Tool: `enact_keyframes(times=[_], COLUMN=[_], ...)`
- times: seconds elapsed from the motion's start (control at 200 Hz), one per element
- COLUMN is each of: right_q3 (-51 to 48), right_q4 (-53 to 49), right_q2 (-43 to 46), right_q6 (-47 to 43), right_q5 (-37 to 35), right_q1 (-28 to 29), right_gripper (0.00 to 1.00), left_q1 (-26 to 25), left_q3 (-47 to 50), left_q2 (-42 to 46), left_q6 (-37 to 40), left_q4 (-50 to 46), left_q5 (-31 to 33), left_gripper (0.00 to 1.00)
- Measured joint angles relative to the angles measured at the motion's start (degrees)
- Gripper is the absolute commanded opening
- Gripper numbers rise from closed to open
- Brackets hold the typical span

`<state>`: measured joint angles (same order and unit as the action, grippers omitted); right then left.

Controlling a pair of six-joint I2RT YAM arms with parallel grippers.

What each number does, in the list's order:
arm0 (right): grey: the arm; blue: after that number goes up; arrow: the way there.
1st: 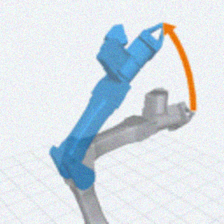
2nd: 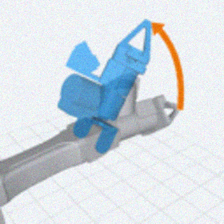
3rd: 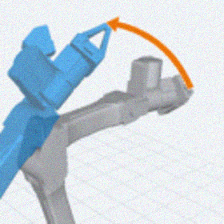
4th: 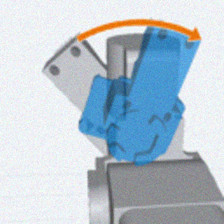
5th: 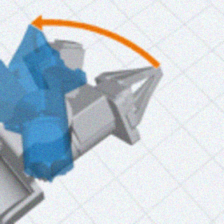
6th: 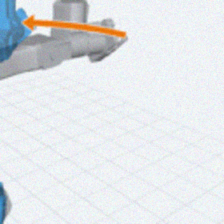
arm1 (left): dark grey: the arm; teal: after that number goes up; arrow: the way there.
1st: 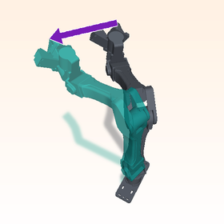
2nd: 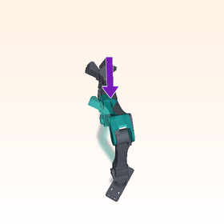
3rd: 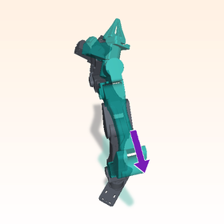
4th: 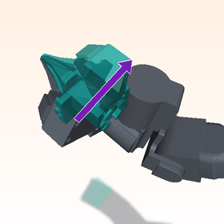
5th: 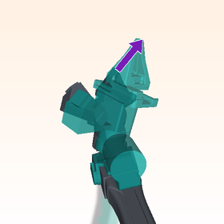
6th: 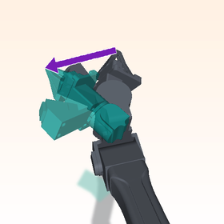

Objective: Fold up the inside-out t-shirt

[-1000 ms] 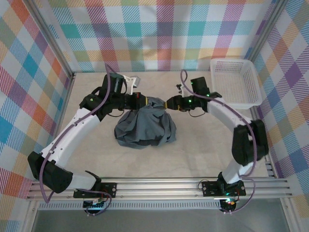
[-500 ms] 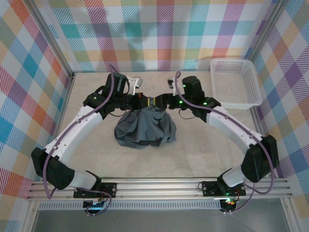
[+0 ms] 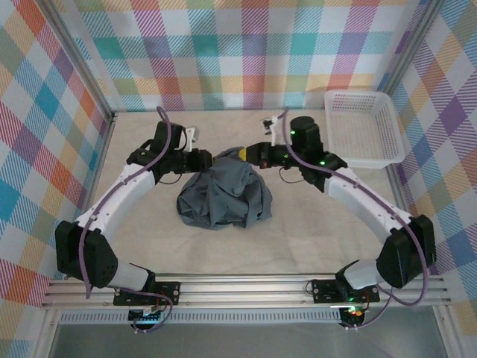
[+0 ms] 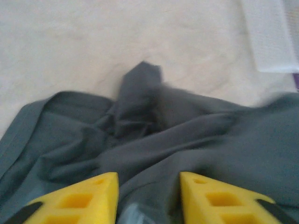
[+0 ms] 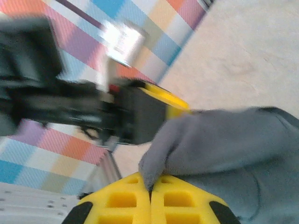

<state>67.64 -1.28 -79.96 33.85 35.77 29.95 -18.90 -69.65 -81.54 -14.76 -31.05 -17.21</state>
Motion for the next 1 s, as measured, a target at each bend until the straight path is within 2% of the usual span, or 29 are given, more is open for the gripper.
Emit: enact_keyframes(times=[0.16,0.285,0.42,0.525,0.685,0.725,0.77,0.815,0.865,0.915,1.0], right_q3=[-3.1,-3.5,-3.5,-3.3,-1.4,-0.8,0.0,0.8,1.8,2.9,3.5], right_q4=[7.9,9.0,9.0,8.9,8.8,8.8,8.7,8.1,6.8,4.9,1.1], right_q2=[1.2,0.2,-0.9,-1.8,-2.2,-2.2,-2.2,-2.3,-2.6,-3.0,-3.9], right_q6=[6.6,8.2,8.4,8.9,9.6,10.0,10.4,10.8,10.8,10.2,8.8], right_q5=[4.2,6.6,9.6,12.1,15.0,15.6,16.2,16.7,17.1,17.2,16.3], right_q1=[-4.3,-5.4,-5.4,-5.4,-5.4,-5.4,-5.4,-5.4,-5.4,-5.6,-6.8], right_gripper=[0.0,0.0,0.0,0.0,0.0,0.0,0.0,0.0,0.0,0.05,0.04], left_q1=[0.6,0.6,-1.5,-3.4,-4.3,-4.3,-4.3,-4.3,-4.3,-4.3,-4.3], left_q3=[3.9,5.0,3.1,-0.9,-6.3,-7.1,-7.7,-7.9,-8.0,-8.3,-10.4], left_q2=[1.9,7.7,11.9,9.6,1.0,-1.0,-3.1,-4.3,-5.2,-5.3,-5.3], left_q6=[0.1,1.8,5.8,9.4,13.2,13.4,12.9,12.3,11.3,9.8,6.8], left_q4=[0.1,0.6,1.8,1.9,2.6,2.8,3.1,3.4,4.2,4.5,4.5], left_q5=[-0.2,-3.0,-6.3,-7.5,-9.4,-9.3,-9.3,-9.3,-9.3,-9.6,-11.8], left_gripper=[0.51,0.59,0.63,0.65,0.65,0.61,0.49,0.28,0.01,0.0,0.0])
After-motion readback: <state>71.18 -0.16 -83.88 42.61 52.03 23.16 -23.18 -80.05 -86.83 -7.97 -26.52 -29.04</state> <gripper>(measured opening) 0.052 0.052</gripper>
